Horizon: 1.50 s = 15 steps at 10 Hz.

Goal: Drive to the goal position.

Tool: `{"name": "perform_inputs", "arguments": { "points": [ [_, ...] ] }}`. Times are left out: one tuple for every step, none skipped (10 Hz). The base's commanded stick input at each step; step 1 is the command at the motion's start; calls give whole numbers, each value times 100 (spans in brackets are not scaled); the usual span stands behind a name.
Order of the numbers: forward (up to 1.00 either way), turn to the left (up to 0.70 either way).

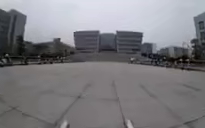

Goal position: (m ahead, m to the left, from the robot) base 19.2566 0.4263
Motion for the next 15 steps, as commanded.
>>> {"name": "perform_inputs", "arguments": {
  "points": [
    [100,-28],
    [100,-28],
    [100,-1],
    [100,0],
    [100,0],
    [100,-9],
    [100,-23],
    [100,-40],
    [100,-40],
    [100,-40],
    [100,-20],
    [100,-5],
    [100,0],
    [100,0],
    [100,-1]
  ]
}}
